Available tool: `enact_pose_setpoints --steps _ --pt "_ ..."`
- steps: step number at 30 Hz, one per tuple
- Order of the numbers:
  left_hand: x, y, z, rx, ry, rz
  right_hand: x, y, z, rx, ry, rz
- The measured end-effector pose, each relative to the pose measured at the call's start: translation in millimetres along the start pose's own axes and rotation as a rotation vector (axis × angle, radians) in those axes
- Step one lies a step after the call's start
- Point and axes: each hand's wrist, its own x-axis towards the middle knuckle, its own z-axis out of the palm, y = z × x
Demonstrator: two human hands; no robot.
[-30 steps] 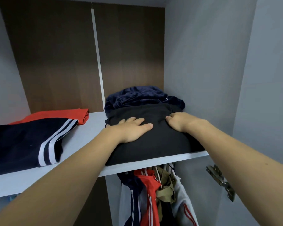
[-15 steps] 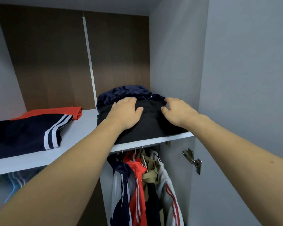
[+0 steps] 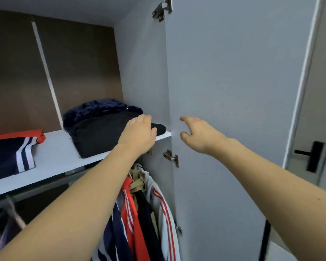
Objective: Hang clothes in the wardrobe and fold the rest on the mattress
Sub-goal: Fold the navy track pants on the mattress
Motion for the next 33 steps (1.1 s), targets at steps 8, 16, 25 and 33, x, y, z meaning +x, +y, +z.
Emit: enact_pose_setpoints --steps 8,16,25,33 --pt "-68 117 27 -0.065 -0.125 0.2 -151 49 -44 -0.101 -0.006 0.132" --pt "-145 314 21 -0.259 0.02 0.612 -340 151 -132 -0.163 0.118 0.357" --pt "-187 569 43 -0.41 -0.092 0.729 -540 292 -221 -0.187 0.158 0.683" --pt "-195 775 113 -0.445 -0.279 0.91 -672 416 -256 -0.173 0.204 0.967"
